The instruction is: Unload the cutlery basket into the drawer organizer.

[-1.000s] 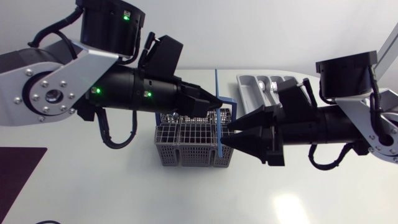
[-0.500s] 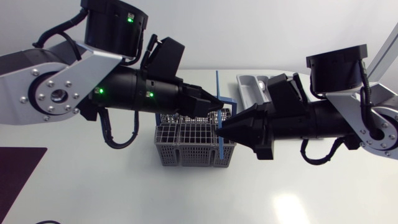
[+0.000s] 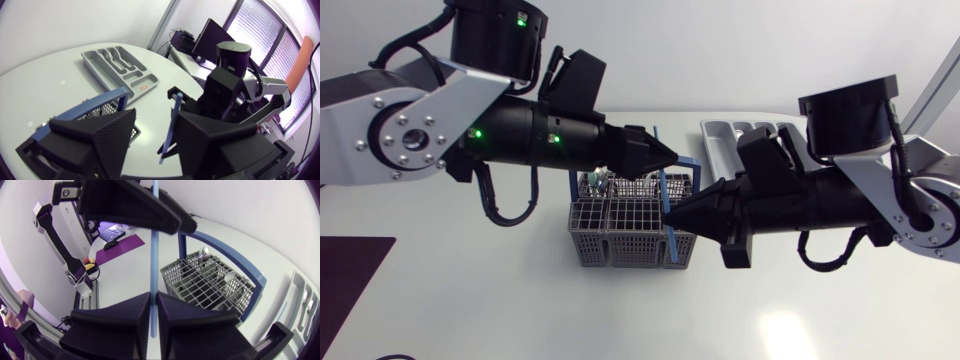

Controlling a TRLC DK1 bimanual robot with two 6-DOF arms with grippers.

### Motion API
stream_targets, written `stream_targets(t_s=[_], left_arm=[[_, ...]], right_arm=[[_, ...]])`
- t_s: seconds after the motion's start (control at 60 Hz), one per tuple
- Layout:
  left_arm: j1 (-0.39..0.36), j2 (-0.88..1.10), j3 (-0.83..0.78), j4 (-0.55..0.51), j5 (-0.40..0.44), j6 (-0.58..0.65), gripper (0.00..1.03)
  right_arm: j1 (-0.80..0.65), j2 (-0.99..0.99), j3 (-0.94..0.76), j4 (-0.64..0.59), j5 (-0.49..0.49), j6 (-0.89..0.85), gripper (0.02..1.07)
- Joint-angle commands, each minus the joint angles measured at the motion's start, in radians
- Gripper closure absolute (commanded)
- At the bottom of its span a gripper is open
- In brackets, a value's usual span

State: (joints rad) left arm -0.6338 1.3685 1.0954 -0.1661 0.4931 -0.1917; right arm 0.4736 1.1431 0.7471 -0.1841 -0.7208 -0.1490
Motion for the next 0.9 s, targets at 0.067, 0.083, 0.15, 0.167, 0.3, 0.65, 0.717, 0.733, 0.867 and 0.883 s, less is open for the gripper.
stream_targets(t_s=[0.067, 0.083, 0.15, 0.167, 0.3, 0.65, 0.717, 0.733, 0.867, 0.883], left_arm=[[0.052, -0.032, 0.044, 0.014, 0.002, -0.049, 0.05], [0.06, -0.034, 0.046, 0.014, 0.001, -0.051, 0.05], [0.097, -0.049, 0.049, 0.014, 0.001, -0.052, 0.05], [0.103, -0.055, 0.049, 0.013, 0.001, -0.051, 0.05], [0.161, -0.108, 0.047, -0.018, -0.062, -0.009, 0.05], [0.189, -0.166, -0.02, -0.171, -0.223, 0.201, 0.05], [0.178, -0.186, -0.062, -0.176, -0.26, 0.235, 0.05], [0.178, -0.194, -0.072, -0.174, -0.269, 0.241, 0.05], [0.175, -0.236, -0.149, -0.173, -0.309, 0.288, 0.05], [0.175, -0.241, -0.158, -0.173, -0.315, 0.291, 0.05]], right_arm=[[-0.001, -0.014, -0.026, -0.029, 0.015, -0.003, 1.01], [-0.009, -0.017, -0.028, -0.038, 0.017, -0.007, 1.01], [-0.053, -0.031, -0.026, -0.063, 0.017, -0.021, 1.01], [-0.067, -0.037, -0.026, -0.069, 0.017, -0.026, 1.01], [-0.234, -0.066, 0.0, -0.13, 0.006, -0.063, 1.01], [-0.44, 0.162, 0.1, -0.018, 0.141, -0.031, 1.01], [-0.449, 0.256, 0.144, -0.003, 0.172, -0.026, 1.01], [-0.449, 0.28, 0.155, 0.003, 0.179, -0.021, 1.01], [-0.463, 0.488, 0.265, 0.029, 0.258, 0.006, 1.01], [-0.463, 0.507, 0.278, 0.031, 0.268, 0.012, 1.01]])
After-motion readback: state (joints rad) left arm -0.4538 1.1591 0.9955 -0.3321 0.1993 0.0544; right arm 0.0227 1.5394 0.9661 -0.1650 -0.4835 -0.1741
